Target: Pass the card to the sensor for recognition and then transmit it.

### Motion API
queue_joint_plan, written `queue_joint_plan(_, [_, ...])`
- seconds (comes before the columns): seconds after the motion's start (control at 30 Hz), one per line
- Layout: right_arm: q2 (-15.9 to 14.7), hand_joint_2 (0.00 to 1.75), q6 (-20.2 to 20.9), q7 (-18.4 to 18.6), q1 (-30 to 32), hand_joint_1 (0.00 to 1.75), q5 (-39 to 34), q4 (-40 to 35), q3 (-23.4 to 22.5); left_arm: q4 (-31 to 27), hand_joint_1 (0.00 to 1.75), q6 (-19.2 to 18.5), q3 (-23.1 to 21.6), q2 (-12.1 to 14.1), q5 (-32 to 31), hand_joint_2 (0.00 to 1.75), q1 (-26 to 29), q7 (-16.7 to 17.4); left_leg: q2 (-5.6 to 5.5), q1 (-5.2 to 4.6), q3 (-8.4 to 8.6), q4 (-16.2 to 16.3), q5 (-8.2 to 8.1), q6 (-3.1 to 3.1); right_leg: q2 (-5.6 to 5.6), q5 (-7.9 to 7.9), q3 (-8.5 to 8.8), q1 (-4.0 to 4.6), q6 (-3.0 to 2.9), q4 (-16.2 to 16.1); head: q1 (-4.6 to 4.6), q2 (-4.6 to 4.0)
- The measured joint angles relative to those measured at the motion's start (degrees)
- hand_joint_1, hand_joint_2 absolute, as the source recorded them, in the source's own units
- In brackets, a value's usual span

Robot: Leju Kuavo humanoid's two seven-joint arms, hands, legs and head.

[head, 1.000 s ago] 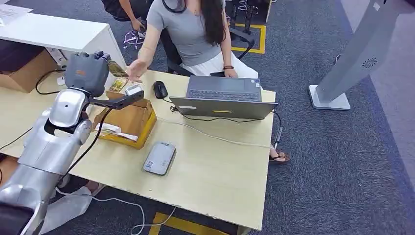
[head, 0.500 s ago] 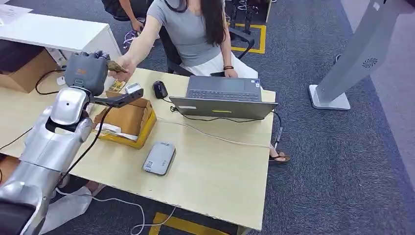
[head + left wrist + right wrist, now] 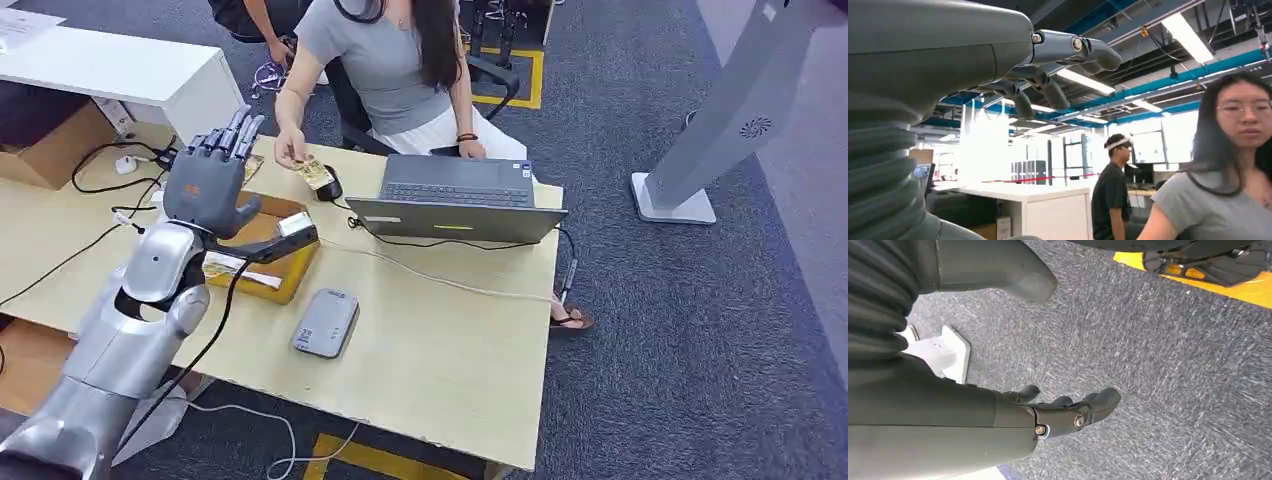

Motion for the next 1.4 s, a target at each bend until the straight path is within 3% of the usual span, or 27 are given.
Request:
queue_joint_plan(0.03, [0.0, 1.75, 0.0, 0.0, 0.0, 0.00, 0.0, 0.0, 0.0, -0.6, 0.00, 0.0, 0.0, -0.1, 0.0, 1.75, 0.5, 0.0, -0.02, 0.00, -0.02, 0.0, 0.00, 0.00, -0.02, 0.00, -0.01, 0.00, 0.00, 0.0, 0.02, 0.00])
queue_joint_plan(0.07, [0.0, 0.00, 0.0, 0.0, 0.0, 0.00, 0.0, 0.0, -0.1, -1.5, 0.00, -0.1, 0.2, -0.1, 0.2, 1.75, 1.0, 0.0, -0.04, 0.01, -0.03, 0.0, 0.01, 0.00, -0.04, 0.00, -0.01, 0.01, 0.00, 0.0, 0.00, 0.00])
queue_joint_plan(0.17, [0.0, 0.00, 0.0, 0.0, 0.0, 0.00, -0.4, 0.0, -0.1, -3.7, 0.00, -1.6, 0.4, -0.1, 1.9, 1.75, 2.5, -0.9, -0.02, 0.00, -0.02, 0.0, 0.01, 0.00, -0.02, 0.00, 0.02, 0.01, 0.00, 0.0, 0.02, 0.00])
queue_joint_plan(0.3, [0.3, 0.00, 0.0, 0.0, 0.2, 0.00, -1.3, -0.3, -0.7, -10.9, 0.00, -5.3, 0.7, 0.7, 3.4, 1.75, 9.3, -0.5, 0.03, 0.00, -0.03, 0.0, 0.00, 0.00, 0.02, 0.00, 0.00, 0.01, 0.00, 0.0, 0.02, 0.00])
queue_joint_plan(0.47, [0.8, 0.00, 0.1, 0.0, 0.7, 0.00, -2.1, -1.2, -1.7, -16.7, 0.00, -8.4, 1.7, 3.5, 4.3, 1.75, 16.3, 0.1, -0.11, 0.01, -0.17, 0.0, 0.00, 0.00, -0.09, -0.04, -0.11, 0.01, -0.02, 0.0, 0.00, 0.00])
queue_joint_plan(0.67, [1.5, 0.00, 1.4, 0.0, 1.2, 0.00, -2.0, -3.0, -3.1, -18.4, 0.00, -13.1, 4.3, 6.9, 4.8, 1.75, 22.3, 1.7, -0.09, 0.02, -0.16, 0.0, 0.01, -0.01, -0.08, -0.04, -0.26, 0.02, -0.02, 0.0, 0.00, 0.00])
queue_joint_plan(0.77, [1.9, 0.00, 2.0, 0.0, 1.2, 0.00, -1.8, -3.8, -3.6, -17.4, 0.00, -14.4, 5.9, 7.7, 4.3, 1.75, 22.5, 2.5, -0.09, 0.02, -0.16, 0.0, 0.02, 0.00, -0.08, -0.04, -0.25, 0.02, -0.02, 0.0, 0.02, 0.00])
queue_joint_plan(0.97, [2.0, 0.00, 2.2, 0.1, 1.1, 0.00, -0.1, -4.6, -4.2, -9.8, 0.00, -15.8, 7.0, 8.3, 1.3, 1.75, 19.9, 3.1, -0.10, 0.02, -0.16, 0.0, 0.07, -0.03, -0.07, 0.03, -0.25, 0.02, 0.02, 0.0, 0.02, 0.00])
queue_joint_plan(1.4, [2.0, 0.00, 2.0, 0.5, 0.8, 0.00, 1.3, -4.9, -4.4, 0.4, 0.00, -14.3, 7.0, 5.6, -0.9, 1.75, 14.6, 3.1, -0.07, 0.02, -0.17, 0.0, 0.08, -0.03, -0.05, 0.05, -0.29, 0.02, 0.04, 0.0, -0.02, 0.00])
